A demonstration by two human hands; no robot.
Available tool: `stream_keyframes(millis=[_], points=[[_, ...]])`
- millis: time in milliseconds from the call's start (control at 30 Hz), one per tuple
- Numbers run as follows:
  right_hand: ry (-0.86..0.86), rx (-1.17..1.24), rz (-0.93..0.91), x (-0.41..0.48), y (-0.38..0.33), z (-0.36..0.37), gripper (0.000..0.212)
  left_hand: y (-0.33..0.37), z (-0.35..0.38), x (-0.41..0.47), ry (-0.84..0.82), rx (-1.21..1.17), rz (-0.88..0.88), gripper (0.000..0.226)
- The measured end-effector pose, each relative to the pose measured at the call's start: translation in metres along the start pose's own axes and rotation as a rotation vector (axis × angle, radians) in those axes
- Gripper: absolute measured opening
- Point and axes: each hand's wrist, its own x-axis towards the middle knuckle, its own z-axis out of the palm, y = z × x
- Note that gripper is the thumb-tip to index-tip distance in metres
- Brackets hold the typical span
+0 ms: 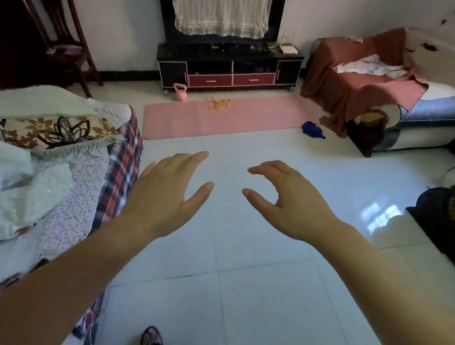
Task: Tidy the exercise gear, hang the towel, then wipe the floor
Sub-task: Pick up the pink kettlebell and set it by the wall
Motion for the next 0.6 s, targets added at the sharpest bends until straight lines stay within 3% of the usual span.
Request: stream_keyframes(millis=[300, 600], points=[[-0.135, -0.029, 0.007, 0.061, -0.023, 0.051, 0.048, -0.078, 0.011, 0.016, 0.019, -0.034, -0.076, 0.062], [-0.223, 0.021, -0.006, 0.176, -0.069, 0.106, 0.051, -0.191, -0.002, 0.059, -0.020, -0.103, -0.140, 0.062]])
